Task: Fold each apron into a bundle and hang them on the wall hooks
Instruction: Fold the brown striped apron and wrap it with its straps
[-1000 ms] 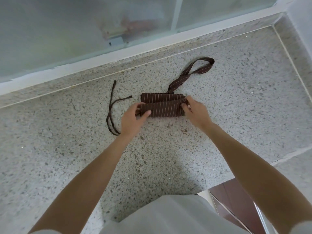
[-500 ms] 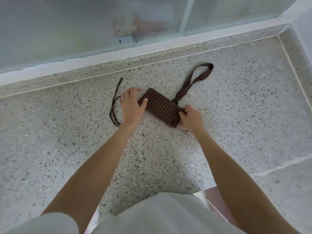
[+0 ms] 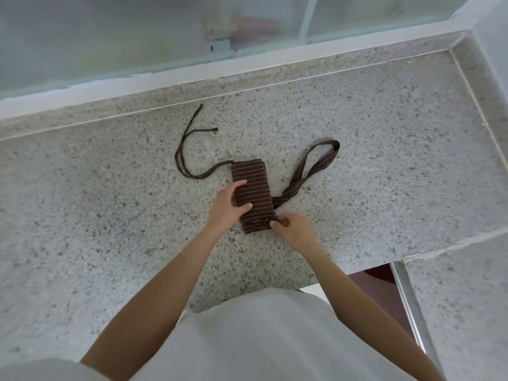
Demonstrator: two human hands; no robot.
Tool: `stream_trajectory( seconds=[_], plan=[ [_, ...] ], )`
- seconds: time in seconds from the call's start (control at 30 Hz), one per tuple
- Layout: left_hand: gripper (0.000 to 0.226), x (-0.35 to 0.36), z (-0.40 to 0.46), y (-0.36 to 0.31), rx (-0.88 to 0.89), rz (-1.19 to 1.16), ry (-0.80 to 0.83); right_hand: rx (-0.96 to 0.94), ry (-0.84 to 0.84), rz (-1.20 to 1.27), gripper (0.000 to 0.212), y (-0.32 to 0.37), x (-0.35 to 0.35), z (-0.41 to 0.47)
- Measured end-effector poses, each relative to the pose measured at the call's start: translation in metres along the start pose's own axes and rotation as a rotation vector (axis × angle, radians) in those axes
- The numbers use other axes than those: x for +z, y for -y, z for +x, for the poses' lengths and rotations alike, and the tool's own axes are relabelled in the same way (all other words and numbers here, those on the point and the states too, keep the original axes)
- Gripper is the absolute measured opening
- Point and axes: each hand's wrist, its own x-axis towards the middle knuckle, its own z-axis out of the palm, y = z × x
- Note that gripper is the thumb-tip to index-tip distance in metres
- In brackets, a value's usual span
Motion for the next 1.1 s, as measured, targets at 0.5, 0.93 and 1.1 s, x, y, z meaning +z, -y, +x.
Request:
stream_trajectory(
  seconds=[0.5,0.93,1.1],
  plan=[
    [0.073,0.004,0.017,-0.012,-0.133,-0.062,-0.010,-0.289,0.140,-0.384,0.059,0.037,-0.031,0.053],
    [0.084,0.002,-0.015,-0.021,0.104,0.443,-0.145,-0.583,-0.289,-0.397,0.072,0.034,-0.014,0.032],
    [0.054,0.010,-0.038,-0.008,0.269,0.620,-0.337,-0.693,-0.508,-0.623,0.063,0.024,-0.008,0.013]
  ],
)
